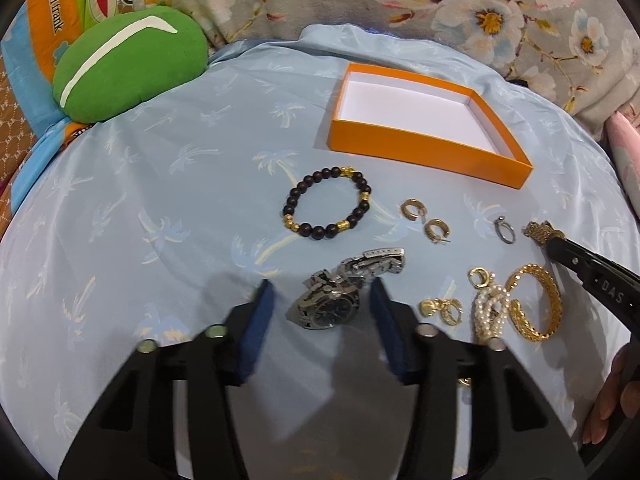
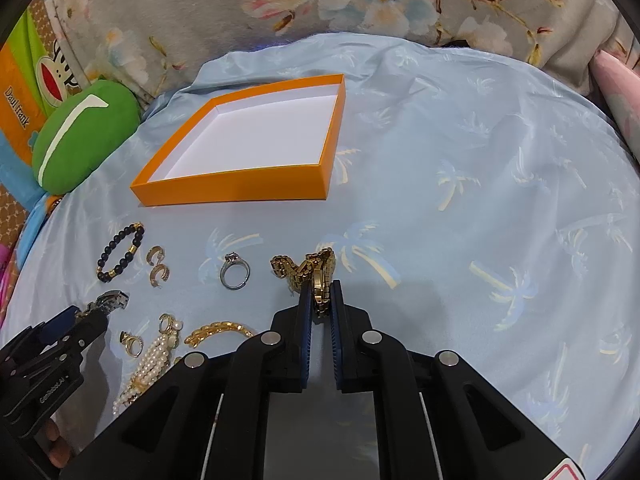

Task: Organize jewelry
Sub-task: 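Grasp the gold watch with the right tool while the left tool grasps the silver watch, then carry both held watches over the orange box with both tools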

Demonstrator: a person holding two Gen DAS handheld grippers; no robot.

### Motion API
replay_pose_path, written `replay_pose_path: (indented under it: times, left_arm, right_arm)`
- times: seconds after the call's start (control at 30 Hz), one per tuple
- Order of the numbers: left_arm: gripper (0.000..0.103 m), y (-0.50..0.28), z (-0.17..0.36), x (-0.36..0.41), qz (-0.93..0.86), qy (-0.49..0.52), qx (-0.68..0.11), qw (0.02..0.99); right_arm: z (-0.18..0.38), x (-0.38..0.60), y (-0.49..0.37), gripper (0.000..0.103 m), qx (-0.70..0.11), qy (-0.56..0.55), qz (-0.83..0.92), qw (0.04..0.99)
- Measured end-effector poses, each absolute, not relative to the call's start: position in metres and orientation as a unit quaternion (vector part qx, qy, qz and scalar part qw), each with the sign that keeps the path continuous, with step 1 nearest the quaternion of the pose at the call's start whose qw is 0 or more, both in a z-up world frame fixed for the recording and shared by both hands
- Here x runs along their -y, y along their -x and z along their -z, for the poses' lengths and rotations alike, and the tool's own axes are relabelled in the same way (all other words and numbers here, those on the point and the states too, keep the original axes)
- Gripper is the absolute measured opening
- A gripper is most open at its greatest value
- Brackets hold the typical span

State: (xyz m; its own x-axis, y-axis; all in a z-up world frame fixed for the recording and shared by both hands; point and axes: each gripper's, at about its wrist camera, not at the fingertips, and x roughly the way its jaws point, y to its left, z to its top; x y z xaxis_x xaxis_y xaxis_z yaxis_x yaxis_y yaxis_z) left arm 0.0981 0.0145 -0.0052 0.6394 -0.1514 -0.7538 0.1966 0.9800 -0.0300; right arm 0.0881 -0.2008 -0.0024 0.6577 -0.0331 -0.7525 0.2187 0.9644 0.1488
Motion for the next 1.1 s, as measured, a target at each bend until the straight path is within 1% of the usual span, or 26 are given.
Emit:
replay_pose_path:
  times: [0.2, 0.33, 0.67, 0.87, 1.1]
  left_arm:
    - [0.010, -0.088, 0.004, -0.009, 0.127, -0.018, -0.416, 0.900]
    - [0.009, -0.082, 0.004, -0.009, 0.147, -0.001, -0.419, 0.896]
    - [0.009, -0.071, -0.014, -0.005, 0.146, -0.006, -0.398, 0.906]
    - [0.008, -0.072, -0.036, -0.004, 0.147, -0.016, -0.374, 0.916]
    - [0.008, -0.094, -0.061, 0.002, 0.155, -0.019, -0.353, 0.923]
  right_arm:
    - [0.002, 0.201, -0.088, 0.008, -0.406, -0.114, 0.070, 0.904]
    - [0.000, 0.201, -0.084, 0.008, -0.399, -0.111, 0.071, 0.907]
    - [-0.008, 0.196, -0.069, 0.008, -0.388, -0.112, 0.064, 0.913]
    - [-0.024, 0.199, -0.065, 0.008, -0.375, -0.124, 0.054, 0.917]
    - [-0.053, 0.203, -0.083, 0.008, -0.355, -0.115, 0.043, 0.927]
